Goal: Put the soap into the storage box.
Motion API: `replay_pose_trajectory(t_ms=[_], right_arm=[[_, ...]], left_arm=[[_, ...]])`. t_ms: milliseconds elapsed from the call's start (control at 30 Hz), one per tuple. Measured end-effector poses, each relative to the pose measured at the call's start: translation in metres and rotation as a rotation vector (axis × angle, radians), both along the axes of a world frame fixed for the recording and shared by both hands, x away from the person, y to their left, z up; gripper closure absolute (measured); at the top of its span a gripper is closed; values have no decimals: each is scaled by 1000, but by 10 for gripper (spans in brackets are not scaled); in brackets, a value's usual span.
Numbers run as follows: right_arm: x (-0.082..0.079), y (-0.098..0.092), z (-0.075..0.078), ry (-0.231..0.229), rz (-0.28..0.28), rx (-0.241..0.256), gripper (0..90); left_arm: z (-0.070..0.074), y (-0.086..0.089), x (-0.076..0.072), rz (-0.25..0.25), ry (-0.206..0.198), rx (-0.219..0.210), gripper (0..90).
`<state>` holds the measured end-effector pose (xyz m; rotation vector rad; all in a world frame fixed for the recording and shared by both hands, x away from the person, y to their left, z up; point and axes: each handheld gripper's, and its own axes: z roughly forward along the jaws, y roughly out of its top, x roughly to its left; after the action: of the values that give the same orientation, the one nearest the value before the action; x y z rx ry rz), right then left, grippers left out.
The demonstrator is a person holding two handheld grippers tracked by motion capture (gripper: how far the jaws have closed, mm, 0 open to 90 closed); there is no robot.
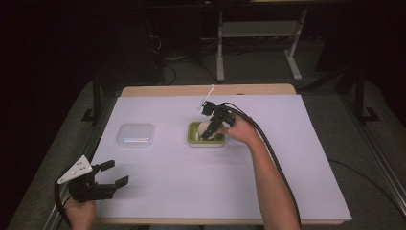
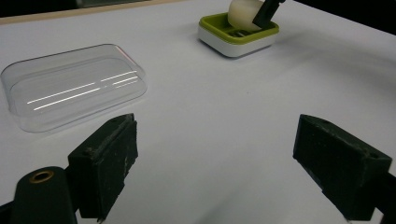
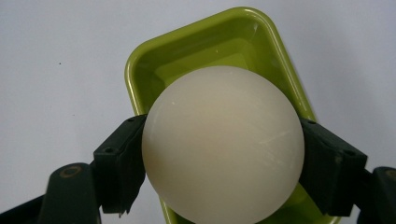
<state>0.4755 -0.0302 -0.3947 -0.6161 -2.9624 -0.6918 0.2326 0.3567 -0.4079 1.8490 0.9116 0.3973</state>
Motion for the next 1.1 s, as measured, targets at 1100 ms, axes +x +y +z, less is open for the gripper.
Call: replay_pose_trajectory(t_ms=[1100], right_arm=[[0,2,0,-9,-1,-5,230]], left_arm=[[0,0,0,1,-3,1,132]])
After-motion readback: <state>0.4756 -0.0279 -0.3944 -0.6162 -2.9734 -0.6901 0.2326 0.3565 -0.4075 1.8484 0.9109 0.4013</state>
